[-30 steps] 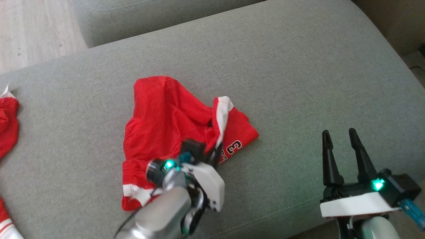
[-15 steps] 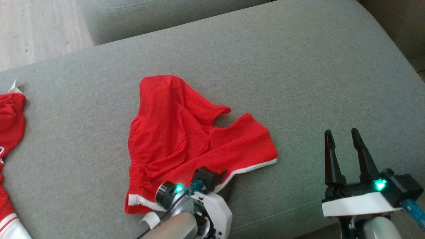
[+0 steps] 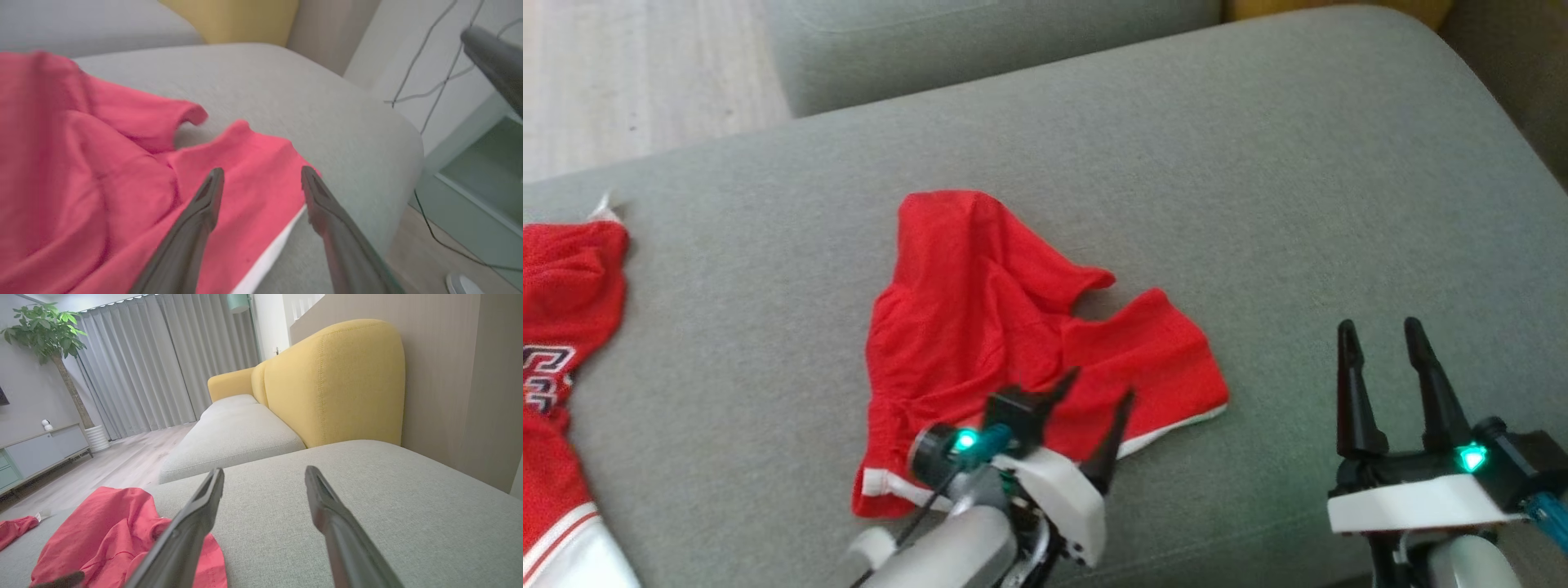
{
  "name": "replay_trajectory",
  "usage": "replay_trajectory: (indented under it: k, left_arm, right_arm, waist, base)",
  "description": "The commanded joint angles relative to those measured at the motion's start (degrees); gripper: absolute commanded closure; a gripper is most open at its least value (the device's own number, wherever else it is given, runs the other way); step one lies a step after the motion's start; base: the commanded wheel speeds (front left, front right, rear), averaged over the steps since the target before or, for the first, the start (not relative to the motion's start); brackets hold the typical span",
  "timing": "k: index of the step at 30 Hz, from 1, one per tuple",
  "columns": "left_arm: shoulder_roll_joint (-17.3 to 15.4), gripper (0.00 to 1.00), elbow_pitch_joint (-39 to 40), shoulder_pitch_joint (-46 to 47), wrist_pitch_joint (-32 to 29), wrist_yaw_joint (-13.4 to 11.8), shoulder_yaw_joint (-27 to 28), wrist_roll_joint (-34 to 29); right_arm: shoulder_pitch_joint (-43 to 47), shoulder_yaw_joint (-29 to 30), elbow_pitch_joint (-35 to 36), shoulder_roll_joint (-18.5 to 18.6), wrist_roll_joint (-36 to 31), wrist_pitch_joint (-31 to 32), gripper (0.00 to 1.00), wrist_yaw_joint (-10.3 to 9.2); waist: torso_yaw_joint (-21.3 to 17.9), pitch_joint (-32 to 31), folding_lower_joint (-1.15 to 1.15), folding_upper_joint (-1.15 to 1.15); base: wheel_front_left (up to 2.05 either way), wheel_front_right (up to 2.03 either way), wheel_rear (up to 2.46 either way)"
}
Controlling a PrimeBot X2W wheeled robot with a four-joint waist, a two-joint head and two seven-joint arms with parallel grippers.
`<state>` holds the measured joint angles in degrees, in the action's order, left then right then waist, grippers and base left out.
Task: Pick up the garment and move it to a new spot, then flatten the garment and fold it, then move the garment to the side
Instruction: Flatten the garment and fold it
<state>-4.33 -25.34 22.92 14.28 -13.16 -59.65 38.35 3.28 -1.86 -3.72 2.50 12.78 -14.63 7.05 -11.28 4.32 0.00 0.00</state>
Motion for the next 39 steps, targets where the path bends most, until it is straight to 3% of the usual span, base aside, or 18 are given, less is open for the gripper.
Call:
replay_trajectory:
  k: [1, 9, 17, 28, 39]
  left_arm:
    - [-1.14, 0.0, 3.0, 0.03, 0.68, -0.89, 2.84, -1.33]
    - [-5.68, 0.0, 10.18, -7.64, 0.71, -5.99, 12.17, -7.73]
    - [-7.92, 0.0, 13.83, -14.15, 0.71, -7.09, 22.0, -12.29]
    - [-6.63, 0.0, 15.75, -23.23, 0.72, -4.62, 34.58, -18.47]
    - [-4.06, 0.0, 16.93, -28.72, 0.72, 2.91, 43.08, -22.46]
  right_arm:
    - [-0.22, -0.85, 2.07, 0.38, -0.64, -0.37, 0.0, 0.44]
    - [2.35, 2.16, 1.78, 0.38, -3.46, -0.37, 0.0, 0.44]
    - [3.25, 3.66, -0.5, 0.38, -5.11, -0.37, 0.0, 0.44]
    - [4.33, 4.17, -3.92, 0.38, -5.81, -0.37, 0.0, 0.44]
    - [4.15, 2.66, -5.31, 0.38, -5.62, -0.37, 0.0, 0.44]
  waist:
    - [1.1, -0.86, 0.0, 0.0]
    - [5.99, -3.32, 0.0, 0.0]
    - [9.47, -3.76, 0.0, 0.0]
    - [13.4, -4.4, 0.0, 0.0]
    - [15.47, -5.54, 0.0, 0.0]
  base:
    - [0.0, 0.0, 0.0]
    - [0.0, 0.0, 0.0]
    - [0.0, 0.0, 0.0]
    - [0.0, 0.0, 0.0]
    - [0.0, 0.0, 0.0]
